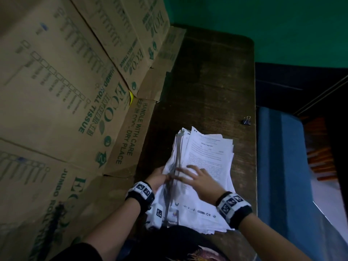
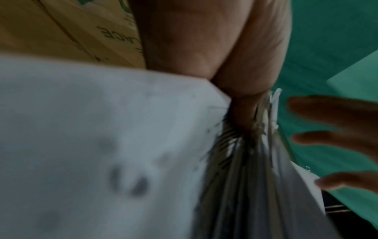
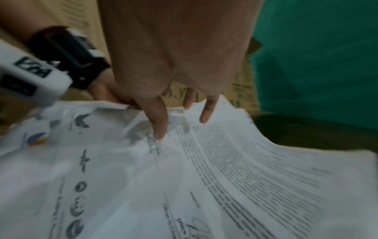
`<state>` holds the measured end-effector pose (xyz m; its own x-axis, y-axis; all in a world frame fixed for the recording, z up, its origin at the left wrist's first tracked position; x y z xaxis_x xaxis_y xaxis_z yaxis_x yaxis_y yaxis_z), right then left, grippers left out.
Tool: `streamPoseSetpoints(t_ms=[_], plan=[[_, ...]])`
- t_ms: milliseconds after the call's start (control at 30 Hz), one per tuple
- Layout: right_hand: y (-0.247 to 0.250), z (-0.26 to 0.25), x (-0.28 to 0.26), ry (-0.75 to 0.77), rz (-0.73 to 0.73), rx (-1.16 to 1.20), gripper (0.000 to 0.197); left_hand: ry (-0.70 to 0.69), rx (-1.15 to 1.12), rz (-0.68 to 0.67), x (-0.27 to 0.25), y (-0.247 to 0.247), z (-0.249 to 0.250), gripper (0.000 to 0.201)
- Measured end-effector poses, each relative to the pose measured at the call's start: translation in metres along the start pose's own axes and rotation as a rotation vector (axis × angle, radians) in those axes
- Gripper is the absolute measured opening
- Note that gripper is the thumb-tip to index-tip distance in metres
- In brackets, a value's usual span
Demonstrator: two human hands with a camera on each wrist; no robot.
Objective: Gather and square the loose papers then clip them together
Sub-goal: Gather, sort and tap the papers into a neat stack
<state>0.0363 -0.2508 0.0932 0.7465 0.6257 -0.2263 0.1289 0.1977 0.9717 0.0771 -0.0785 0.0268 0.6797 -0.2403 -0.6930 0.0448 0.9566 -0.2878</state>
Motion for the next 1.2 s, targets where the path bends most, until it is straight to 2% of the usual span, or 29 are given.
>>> streamPoseSetpoints(t_ms=[67,200,267,400,533,633,700,800,833,933,1000,1133,1200], plan=[[-0.003,-0.012,0.011,0.084,-0.024,-0.075,0.093,0.050,-0.090,-0.044,-0.006,-0.005,0.002,0.036],[-0.008,-0.021,0.018,0.101,-0.053,-0.069,0.077,0.144,-0.122,-0.142,-0.019,-0.018,-0.004,0.037],[-0.007,-0.025,0.016,0.118,-0.037,-0.097,0.065,0.177,-0.134,-0.143,-0.023,-0.025,-0.013,0.036],[-0.010,-0.025,0.009,0.104,-0.015,-0.107,0.046,0.121,-0.189,-0.092,-0.030,-0.026,-0.025,0.036],[-0.004,-0.023,0.000,0.067,-0.005,-0.119,0.057,0.035,-0.158,-0.035,-0.037,-0.031,-0.025,0.044],[-0.003,-0.013,-0.004,-0.005,-0.013,-0.094,0.054,-0.025,-0.143,0.067,-0.043,-0.023,-0.018,0.046],[-0.006,-0.004,-0.008,-0.040,-0.040,-0.052,0.050,-0.017,-0.155,0.124,-0.043,-0.004,-0.018,0.044],[-0.009,0.000,-0.007,-0.030,-0.061,0.010,0.049,0.079,-0.067,0.191,-0.041,0.026,-0.020,0.040],[-0.010,-0.001,-0.005,-0.020,-0.068,0.025,0.051,0.116,-0.031,0.217,-0.042,0.030,-0.021,0.046],[-0.010,-0.008,-0.001,0.013,-0.069,0.051,0.043,0.213,0.060,0.271,-0.042,0.031,-0.032,0.102],[-0.011,-0.011,0.000,0.021,-0.073,0.054,0.034,0.214,0.112,0.300,-0.041,0.023,-0.041,0.113],[-0.011,-0.014,-0.001,-0.002,-0.111,-0.030,0.036,0.118,0.138,0.374,-0.039,0.017,-0.041,0.090],[-0.012,-0.014,-0.001,-0.012,-0.164,-0.070,0.040,0.000,0.189,0.387,-0.040,0.024,-0.027,0.065]])
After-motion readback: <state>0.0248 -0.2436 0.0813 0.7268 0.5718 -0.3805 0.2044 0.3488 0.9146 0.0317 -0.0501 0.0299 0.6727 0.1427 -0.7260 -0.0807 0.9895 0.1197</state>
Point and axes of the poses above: each hand's wrist, its own x-axis towards the middle knuckle, its own y-axis out of the back of the hand, z = x × y, the point moved 4 cm from there along x, towards the middle knuckle, and after that the axes turned 15 degrees about -x, right-handed, at the moved point
